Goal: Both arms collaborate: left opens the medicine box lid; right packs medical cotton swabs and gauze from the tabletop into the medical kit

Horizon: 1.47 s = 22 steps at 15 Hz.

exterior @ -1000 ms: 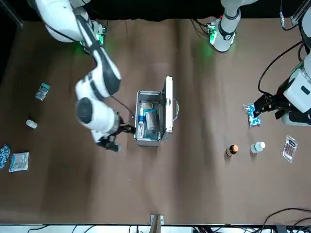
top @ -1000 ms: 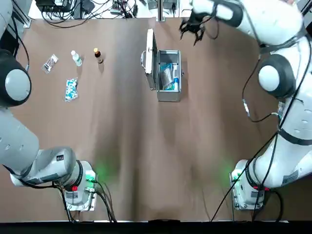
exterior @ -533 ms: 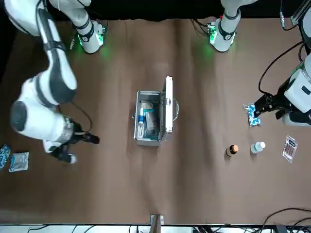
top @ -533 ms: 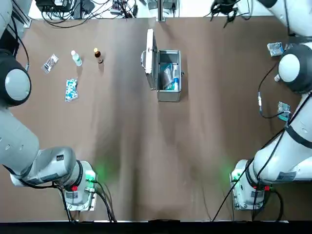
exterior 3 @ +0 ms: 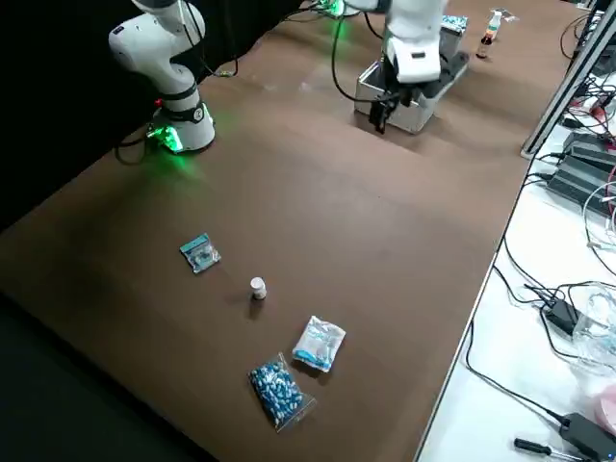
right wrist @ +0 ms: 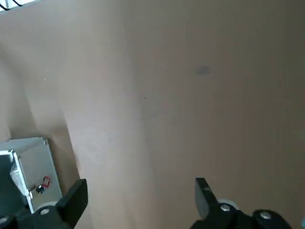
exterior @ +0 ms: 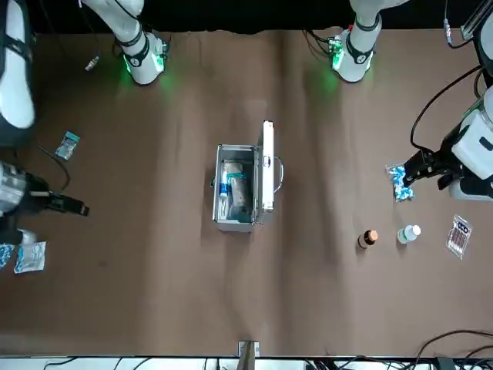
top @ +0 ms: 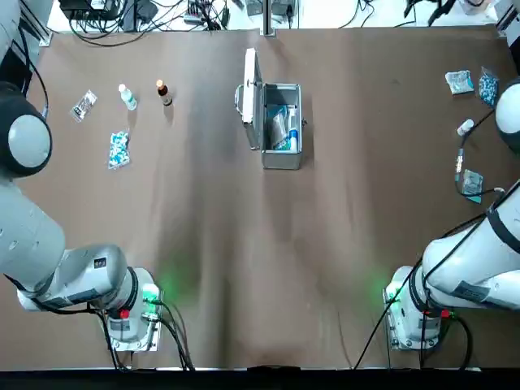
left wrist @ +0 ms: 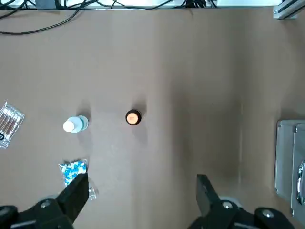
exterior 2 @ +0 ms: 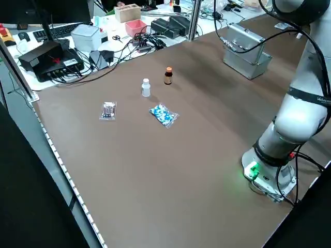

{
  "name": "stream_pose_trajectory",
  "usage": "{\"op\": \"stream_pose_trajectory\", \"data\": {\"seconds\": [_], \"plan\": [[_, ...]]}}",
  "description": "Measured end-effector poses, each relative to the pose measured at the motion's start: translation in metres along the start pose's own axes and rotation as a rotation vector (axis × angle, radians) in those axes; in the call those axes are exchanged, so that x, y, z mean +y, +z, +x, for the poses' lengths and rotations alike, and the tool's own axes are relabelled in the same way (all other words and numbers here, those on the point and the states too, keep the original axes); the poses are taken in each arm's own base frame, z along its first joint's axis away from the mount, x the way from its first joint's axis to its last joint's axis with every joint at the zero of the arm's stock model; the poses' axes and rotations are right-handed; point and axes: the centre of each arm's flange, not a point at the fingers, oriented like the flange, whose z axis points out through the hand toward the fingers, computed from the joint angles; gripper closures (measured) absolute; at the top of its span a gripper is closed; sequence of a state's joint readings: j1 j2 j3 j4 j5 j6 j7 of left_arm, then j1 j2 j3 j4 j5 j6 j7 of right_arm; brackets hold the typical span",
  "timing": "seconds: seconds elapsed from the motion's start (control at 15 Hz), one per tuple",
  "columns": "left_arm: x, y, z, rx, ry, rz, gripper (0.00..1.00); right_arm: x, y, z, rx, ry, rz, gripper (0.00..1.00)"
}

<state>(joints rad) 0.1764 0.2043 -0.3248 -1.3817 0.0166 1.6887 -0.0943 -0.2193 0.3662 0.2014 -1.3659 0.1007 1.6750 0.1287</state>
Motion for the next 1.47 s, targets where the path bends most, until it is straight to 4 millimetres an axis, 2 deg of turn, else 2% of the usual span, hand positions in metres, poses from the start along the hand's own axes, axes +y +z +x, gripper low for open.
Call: {"op": "stream_pose_trajectory", "data": {"seconds": [0.13,0.2,0.4,0.73,1.07,1.33,1.47], "plan": [[0.0,0.0,0.0,0.001,0.0,0.0,0.0,0.006,-0.028,-0.014,0.006,0.009,-0.007,0.01],[0.0,0.0,0.0,0.001,0.0,0.0,0.0,0.003,-0.051,-0.026,0.033,0.004,-0.011,0.01],[0.0,0.0,0.0,0.001,0.0,0.0,0.0,-0.004,-0.07,-0.036,0.062,-0.006,-0.014,0.01],[-0.001,0.0,0.0,0.001,-0.001,0.0,0.0,-0.006,-0.081,-0.042,0.083,-0.011,-0.025,0.01],[-0.008,-0.001,0.001,0.003,-0.012,0.001,0.0,-0.028,-0.094,-0.066,0.085,-0.034,-0.121,0.01],[-0.014,-0.001,0.001,0.004,-0.022,0.002,0.0,-0.026,-0.087,-0.087,0.099,-0.045,-0.125,0.01],[-0.013,-0.001,0.001,0.008,-0.021,0.001,0.0,-0.021,-0.084,-0.101,0.08,-0.106,-0.13,0.01]]}}
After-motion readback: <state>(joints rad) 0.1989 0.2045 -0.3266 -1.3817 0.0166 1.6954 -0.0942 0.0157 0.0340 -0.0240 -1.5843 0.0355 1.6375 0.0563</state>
